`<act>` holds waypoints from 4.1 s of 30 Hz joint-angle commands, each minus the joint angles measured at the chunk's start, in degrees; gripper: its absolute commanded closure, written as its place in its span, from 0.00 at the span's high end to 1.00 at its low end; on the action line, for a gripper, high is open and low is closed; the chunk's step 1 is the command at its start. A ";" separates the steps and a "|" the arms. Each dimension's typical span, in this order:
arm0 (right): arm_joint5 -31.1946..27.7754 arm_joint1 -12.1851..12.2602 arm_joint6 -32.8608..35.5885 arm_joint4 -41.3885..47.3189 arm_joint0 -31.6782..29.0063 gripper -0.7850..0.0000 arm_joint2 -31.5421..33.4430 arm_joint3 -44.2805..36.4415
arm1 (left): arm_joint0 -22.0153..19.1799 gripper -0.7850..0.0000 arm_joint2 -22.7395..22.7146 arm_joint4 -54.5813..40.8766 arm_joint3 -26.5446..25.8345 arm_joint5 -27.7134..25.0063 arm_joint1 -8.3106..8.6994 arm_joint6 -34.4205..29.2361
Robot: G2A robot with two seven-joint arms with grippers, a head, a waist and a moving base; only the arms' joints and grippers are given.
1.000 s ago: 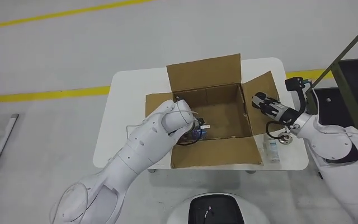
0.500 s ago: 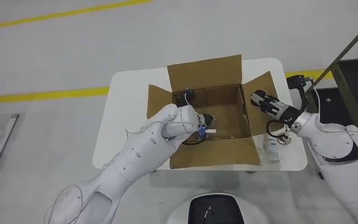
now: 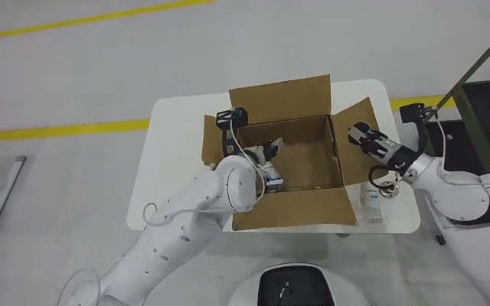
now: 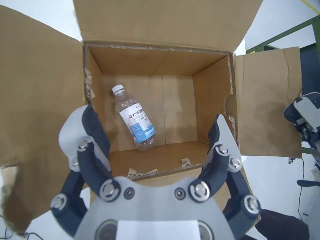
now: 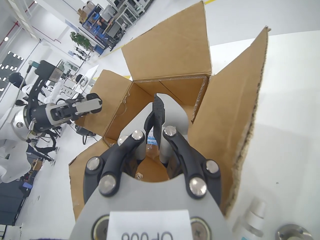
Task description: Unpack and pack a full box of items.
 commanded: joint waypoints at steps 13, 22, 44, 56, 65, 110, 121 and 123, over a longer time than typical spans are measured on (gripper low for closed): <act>0.80 0.18 0.24 -0.05 -0.96 0.00 -0.07 -0.93 | 13.56 1.00 -19.92 13.09 -13.86 -1.20 6.32 -6.83; 4.61 0.83 0.14 -9.72 -1.15 0.00 2.40 -5.06 | 21.92 1.00 -29.35 14.87 -14.70 0.53 7.69 -5.09; 15.32 3.57 40.36 -50.95 -4.81 0.00 2.70 -9.56 | 21.92 1.00 -29.35 14.87 -14.70 0.53 7.69 -5.09; 16.24 3.21 39.51 -49.40 -3.23 0.00 0.63 -6.86 | 21.92 1.00 -29.35 14.87 -14.70 0.53 7.69 -5.09; 16.74 2.58 36.62 -48.74 -5.26 0.00 -3.67 -8.14 | 21.92 1.00 -29.35 14.87 -14.70 0.53 7.69 -5.09; 24.95 0.40 37.73 -44.63 -4.22 0.45 -9.49 -2.62 | 21.92 1.00 -29.35 14.87 -14.70 0.53 7.69 -5.09; 24.11 0.06 37.37 -43.34 -2.98 0.39 -10.14 0.40 | 21.92 1.00 -29.35 14.87 -14.70 0.53 7.69 -5.09; 23.89 0.01 37.34 -43.32 -2.64 0.33 -10.34 0.83 | 21.92 1.00 -29.35 14.87 -14.70 0.53 7.69 -5.09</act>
